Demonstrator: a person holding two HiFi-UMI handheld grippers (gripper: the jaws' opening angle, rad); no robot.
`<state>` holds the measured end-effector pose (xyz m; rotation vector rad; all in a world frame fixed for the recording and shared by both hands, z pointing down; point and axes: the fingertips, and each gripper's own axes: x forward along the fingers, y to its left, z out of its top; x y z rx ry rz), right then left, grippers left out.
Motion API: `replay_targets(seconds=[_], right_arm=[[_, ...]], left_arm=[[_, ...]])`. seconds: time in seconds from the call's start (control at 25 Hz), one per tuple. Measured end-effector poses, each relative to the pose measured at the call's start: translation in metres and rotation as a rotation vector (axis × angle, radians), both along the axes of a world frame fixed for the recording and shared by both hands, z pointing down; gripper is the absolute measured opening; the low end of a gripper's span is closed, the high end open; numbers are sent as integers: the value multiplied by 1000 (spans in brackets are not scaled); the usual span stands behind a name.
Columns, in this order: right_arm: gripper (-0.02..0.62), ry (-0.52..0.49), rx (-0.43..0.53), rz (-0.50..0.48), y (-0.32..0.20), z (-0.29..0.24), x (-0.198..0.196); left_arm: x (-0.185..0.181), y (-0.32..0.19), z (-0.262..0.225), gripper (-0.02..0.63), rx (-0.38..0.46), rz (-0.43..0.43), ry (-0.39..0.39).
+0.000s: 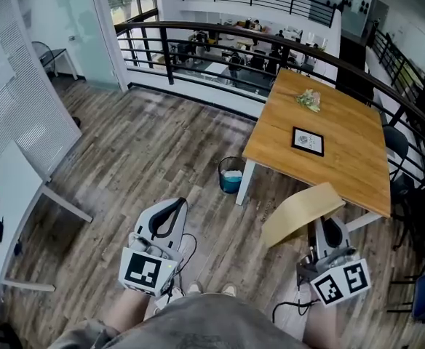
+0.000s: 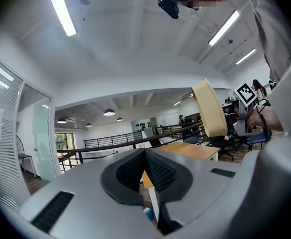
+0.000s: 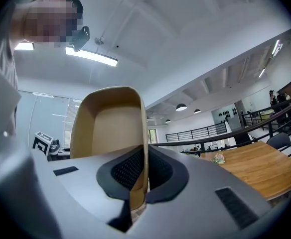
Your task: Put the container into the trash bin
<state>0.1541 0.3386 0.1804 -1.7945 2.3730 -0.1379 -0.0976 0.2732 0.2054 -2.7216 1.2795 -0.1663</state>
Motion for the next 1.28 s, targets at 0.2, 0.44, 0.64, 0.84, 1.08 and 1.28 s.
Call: replay_targets(seconds=[0.2,0.44,0.64,0.84,1.08,1.28], right_arm=[[32,-3,11,-18,-1,2,16],[32,-10,12,-48,-1,8,36],[32,-22,0,-65,-5,15,49],[32,-18,6,-81,-19,21,54],[32,-15,-5,-96,-40,40,50],[32,-22,-28,-86,-67,55,48]], left_arm=[[13,-2,6,15,16,-19,-37],[40,11,-2,15,44,-5,17],[50,10,11,15,15,-29,-1],[48,-3,15,15,24,-46,-11],[54,-25,34,15,19,-39,-19],[56,-51,44,15,17,-24,-22]])
